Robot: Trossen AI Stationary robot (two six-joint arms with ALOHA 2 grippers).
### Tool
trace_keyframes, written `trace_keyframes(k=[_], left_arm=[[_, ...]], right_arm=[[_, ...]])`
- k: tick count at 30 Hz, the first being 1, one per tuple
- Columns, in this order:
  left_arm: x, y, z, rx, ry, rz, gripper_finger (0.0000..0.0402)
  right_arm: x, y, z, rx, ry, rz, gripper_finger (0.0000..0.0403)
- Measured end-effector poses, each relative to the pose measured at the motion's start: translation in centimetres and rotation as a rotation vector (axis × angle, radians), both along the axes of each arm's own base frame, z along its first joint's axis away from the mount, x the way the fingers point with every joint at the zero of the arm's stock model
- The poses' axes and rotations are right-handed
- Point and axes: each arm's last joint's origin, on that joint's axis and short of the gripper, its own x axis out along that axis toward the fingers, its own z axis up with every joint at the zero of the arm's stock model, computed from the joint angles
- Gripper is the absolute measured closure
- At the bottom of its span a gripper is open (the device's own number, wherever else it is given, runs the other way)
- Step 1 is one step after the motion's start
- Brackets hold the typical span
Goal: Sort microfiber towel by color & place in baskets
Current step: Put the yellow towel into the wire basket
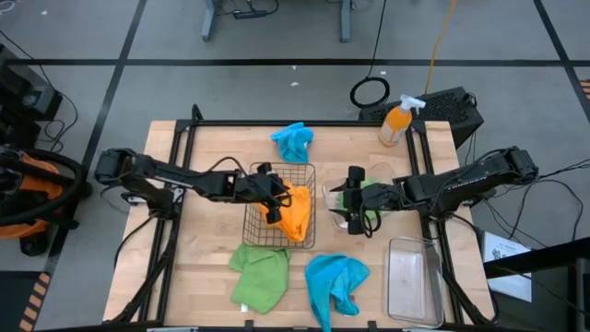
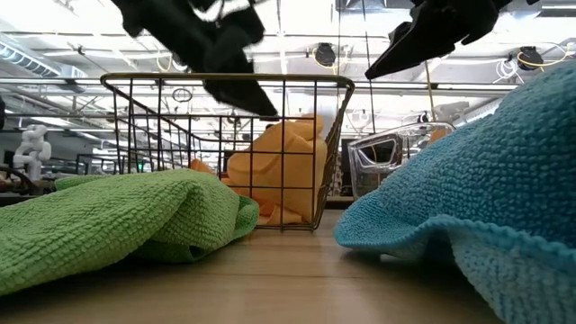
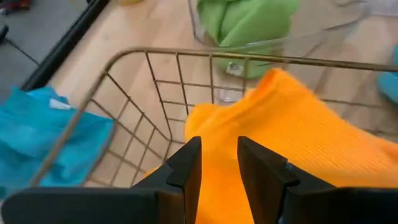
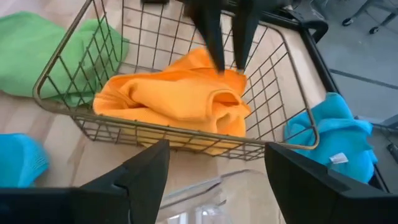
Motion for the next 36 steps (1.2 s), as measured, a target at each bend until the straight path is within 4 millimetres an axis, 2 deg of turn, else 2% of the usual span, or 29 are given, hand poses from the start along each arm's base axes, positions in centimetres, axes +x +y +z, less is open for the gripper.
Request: trace_keyframes(k=[4, 8, 12, 18, 24, 27, 31, 36], left_arm=[[-0.8, -0.7, 2.3, 0.030, -0.060, -0.049, 0.0292], [-0.6, -1.7, 2.2, 0.058, -0.064, -0.159, 0.0293], [0.5, -2.0, 0.2, 0.057, -0.013, -0.200, 0.0293], [2.3, -1.3, -3.2, 0.011, 0.042, -0.225, 0.0296], [3.1, 0.1, -6.5, -0.062, 0.135, -0.181, 0.0337], [3.2, 0.6, -7.4, -0.087, 0.169, -0.147, 0.0362], [3.1, 0.9, -7.1, -0.107, 0.162, -0.123, 0.0387], [2.2, 0.9, -4.3, -0.099, 0.113, -0.128, 0.0389]], right_arm=[[-0.1, 0.6, 0.0, 0.000, -0.001, 0.024, 0.0149], [-0.1, 1.1, 0.2, 0.005, -0.023, 0.043, 0.0149], [-0.1, 1.4, 0.2, 0.007, -0.026, 0.053, 0.0149], [-0.2, 1.5, 0.1, 0.024, -0.023, 0.047, 0.0149], [-0.2, 1.5, 0.1, 0.024, -0.022, 0.042, 0.0149], [-0.2, 1.5, 0.1, 0.023, -0.017, 0.042, 0.0149], [-0.2, 1.5, 0.1, 0.023, -0.015, 0.043, 0.0149], [-0.3, 1.4, -0.1, 0.025, 0.001, 0.042, 0.0149]])
